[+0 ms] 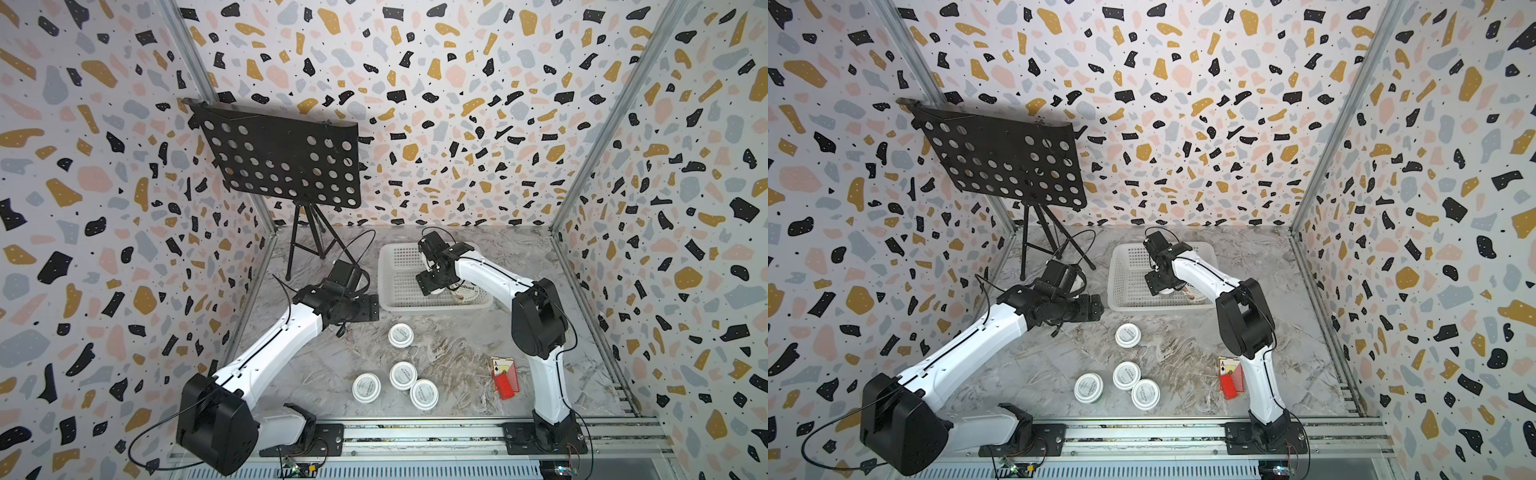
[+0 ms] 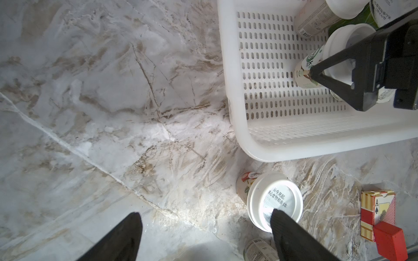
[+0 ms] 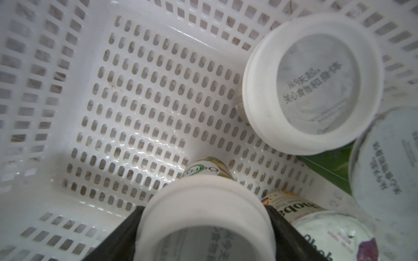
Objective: Put the yogurt in the basket
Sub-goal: Place the yogurt in the basket.
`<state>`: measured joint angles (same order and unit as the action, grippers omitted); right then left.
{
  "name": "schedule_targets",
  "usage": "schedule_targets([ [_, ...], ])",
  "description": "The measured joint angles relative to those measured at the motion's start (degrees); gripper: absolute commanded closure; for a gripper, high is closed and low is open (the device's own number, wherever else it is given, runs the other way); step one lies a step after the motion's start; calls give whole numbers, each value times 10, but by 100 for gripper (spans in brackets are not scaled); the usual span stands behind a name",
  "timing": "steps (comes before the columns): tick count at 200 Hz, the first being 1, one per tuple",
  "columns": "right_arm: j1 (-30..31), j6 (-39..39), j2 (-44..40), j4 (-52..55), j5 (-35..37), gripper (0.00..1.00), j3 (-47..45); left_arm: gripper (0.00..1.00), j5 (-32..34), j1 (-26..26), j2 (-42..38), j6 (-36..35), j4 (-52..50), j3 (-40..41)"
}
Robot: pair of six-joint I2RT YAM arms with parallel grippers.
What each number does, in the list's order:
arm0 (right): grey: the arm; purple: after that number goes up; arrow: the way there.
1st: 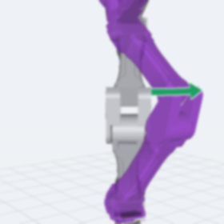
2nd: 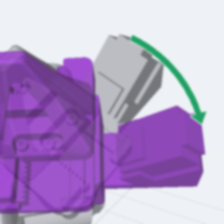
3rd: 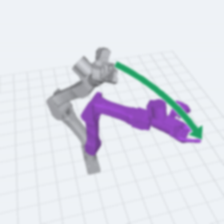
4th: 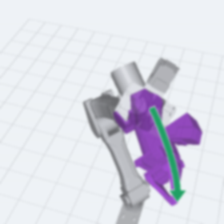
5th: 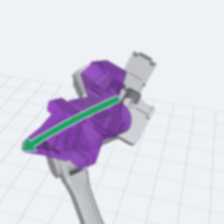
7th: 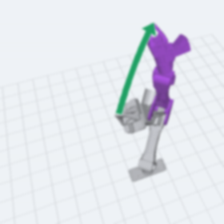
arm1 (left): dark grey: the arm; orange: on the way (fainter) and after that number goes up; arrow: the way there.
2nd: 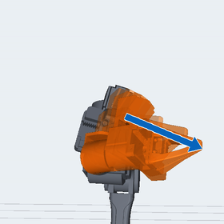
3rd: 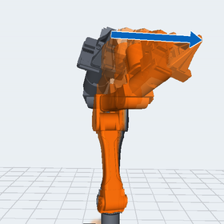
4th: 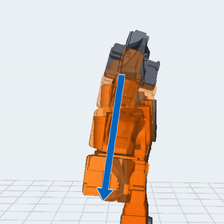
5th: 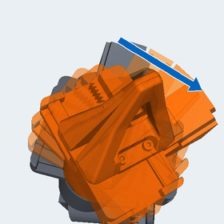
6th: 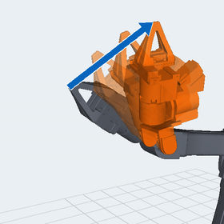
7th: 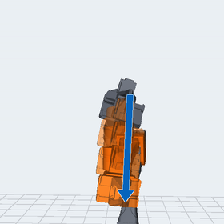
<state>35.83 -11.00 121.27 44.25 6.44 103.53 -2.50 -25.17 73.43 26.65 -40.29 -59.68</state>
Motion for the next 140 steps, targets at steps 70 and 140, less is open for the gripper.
schedule_targets([
  [70, -2, 2, 0, 0, 5, 12, 0, 7, 0, 0, 0, 0, 0, 0],
  [140, -2, 1, -4, -3, -12, 8, -8, 7, 1, 0, 0, 0, 0, 0],
])
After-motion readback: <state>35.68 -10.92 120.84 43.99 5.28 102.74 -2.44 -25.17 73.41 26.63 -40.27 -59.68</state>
